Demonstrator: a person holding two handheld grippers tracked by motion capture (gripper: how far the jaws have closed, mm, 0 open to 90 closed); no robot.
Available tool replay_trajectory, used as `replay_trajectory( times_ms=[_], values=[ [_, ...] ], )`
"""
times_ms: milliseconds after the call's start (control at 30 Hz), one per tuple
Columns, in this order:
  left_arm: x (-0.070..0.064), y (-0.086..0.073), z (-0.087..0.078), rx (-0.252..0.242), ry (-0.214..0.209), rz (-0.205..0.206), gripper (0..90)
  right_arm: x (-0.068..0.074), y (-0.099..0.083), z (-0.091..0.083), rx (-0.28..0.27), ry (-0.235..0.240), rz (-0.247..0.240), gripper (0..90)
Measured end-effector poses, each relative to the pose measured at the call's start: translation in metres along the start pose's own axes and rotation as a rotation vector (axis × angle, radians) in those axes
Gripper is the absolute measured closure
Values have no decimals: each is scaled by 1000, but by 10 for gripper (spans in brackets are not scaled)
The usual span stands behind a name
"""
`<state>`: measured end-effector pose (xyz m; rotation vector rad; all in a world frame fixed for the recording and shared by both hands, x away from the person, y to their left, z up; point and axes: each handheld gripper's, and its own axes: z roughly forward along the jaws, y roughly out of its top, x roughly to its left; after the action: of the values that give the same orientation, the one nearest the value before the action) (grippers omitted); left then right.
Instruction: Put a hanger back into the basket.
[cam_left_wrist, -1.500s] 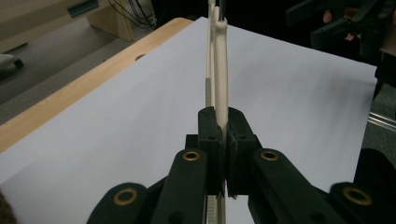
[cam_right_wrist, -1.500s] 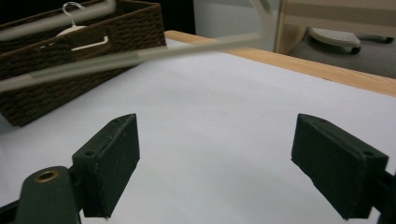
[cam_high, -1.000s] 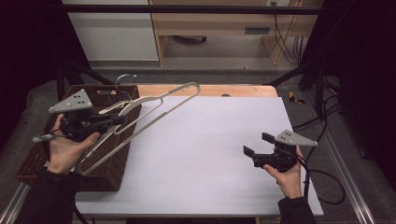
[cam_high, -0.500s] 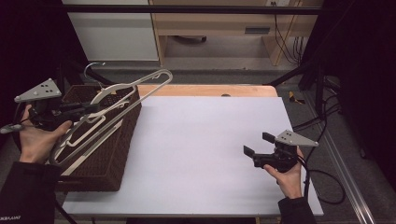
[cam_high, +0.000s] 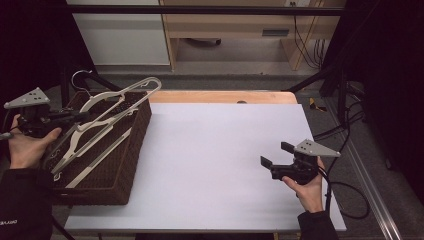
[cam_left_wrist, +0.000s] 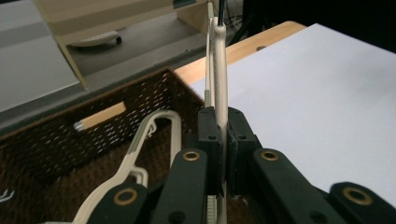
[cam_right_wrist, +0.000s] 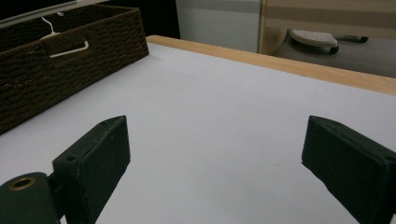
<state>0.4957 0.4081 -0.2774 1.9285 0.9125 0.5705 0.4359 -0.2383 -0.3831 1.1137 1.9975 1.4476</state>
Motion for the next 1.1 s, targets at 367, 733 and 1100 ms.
replay_trajectory(
  times_ms=[367,733,1100],
  values=[
    [29,-30,-9,11,38,-51,864,0,-1,1,6,1,0,83],
    [41,-58,-7,72,44,-95,864,0,-1,3,5,0,-1,82],
    [29,-77,21,131,36,-133,863,1,-1,2,2,0,1,83]
  ],
)
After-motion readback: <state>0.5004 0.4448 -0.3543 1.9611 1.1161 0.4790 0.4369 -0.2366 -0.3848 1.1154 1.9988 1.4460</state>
